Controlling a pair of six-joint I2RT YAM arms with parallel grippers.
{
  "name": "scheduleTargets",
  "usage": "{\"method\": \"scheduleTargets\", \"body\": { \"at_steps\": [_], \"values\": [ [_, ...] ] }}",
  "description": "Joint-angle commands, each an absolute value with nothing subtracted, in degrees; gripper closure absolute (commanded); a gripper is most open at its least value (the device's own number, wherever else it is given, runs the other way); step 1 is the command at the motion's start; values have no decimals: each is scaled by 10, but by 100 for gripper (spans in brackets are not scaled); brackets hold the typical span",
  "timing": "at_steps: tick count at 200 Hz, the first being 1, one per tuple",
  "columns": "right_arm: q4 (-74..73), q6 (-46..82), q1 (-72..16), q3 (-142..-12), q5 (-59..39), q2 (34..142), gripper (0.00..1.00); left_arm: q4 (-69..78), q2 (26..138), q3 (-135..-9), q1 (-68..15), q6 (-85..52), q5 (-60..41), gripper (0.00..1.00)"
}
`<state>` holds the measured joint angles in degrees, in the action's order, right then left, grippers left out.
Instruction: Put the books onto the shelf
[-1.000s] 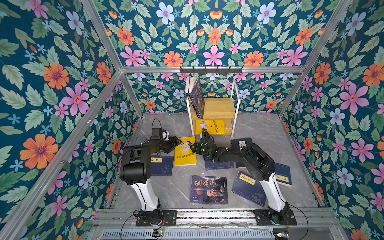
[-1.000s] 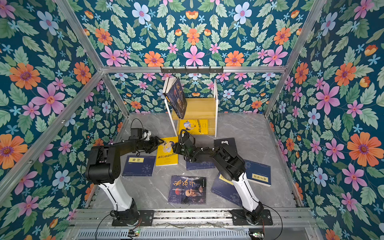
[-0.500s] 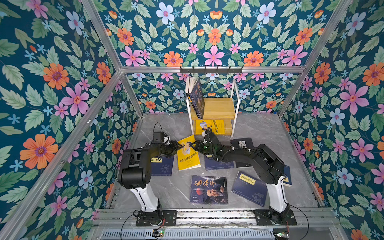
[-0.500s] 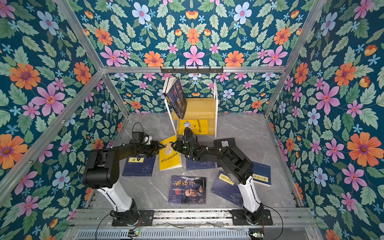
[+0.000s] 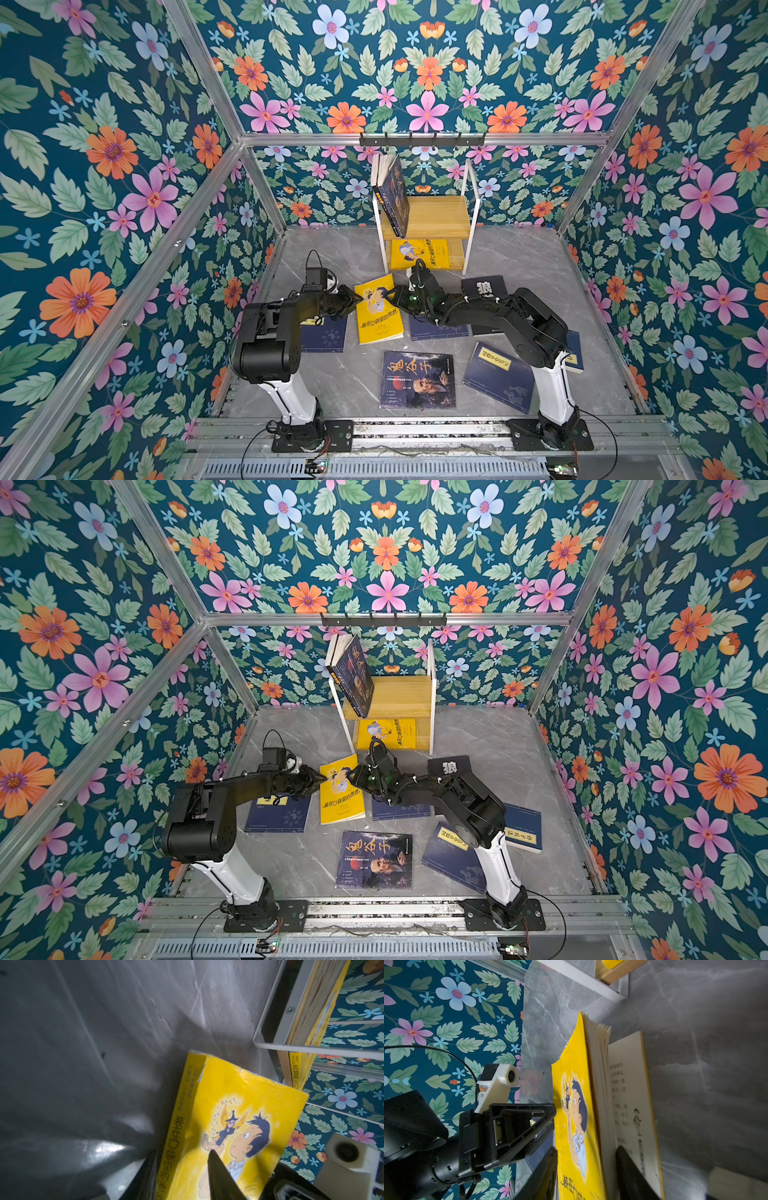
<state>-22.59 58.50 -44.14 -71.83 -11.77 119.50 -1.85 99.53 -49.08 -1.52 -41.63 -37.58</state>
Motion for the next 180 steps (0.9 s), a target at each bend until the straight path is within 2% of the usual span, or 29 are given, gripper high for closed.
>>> {"method": "scheduleTargets", "body": {
  "at_steps": [1,46,83,106,119,146,180],
  "values": [
    [-252,596,-443,-721,-133,1199,59,9,988,-490,-21,-433,-418,59],
    [-258,598,-443,-724,-142,1213,68,39,972,-477,-25,-461,-443,64],
    [-276,604,-440,-718,-153,1217,83,51,969,-474,-29,-470,-452,65],
    [-299,609,-434,-705,-161,1204,90,24,967,-477,-28,-448,-424,56],
    [-314,610,-428,-694,-169,1196,94,8,964,-479,-27,-430,-403,47],
    [-354,634,-418,-667,-177,1183,95,-4,967,-482,-26,-411,-383,32],
    [-366,639,-417,-668,-187,1189,96,33,979,-483,-30,-433,-423,32]
  ]
}}
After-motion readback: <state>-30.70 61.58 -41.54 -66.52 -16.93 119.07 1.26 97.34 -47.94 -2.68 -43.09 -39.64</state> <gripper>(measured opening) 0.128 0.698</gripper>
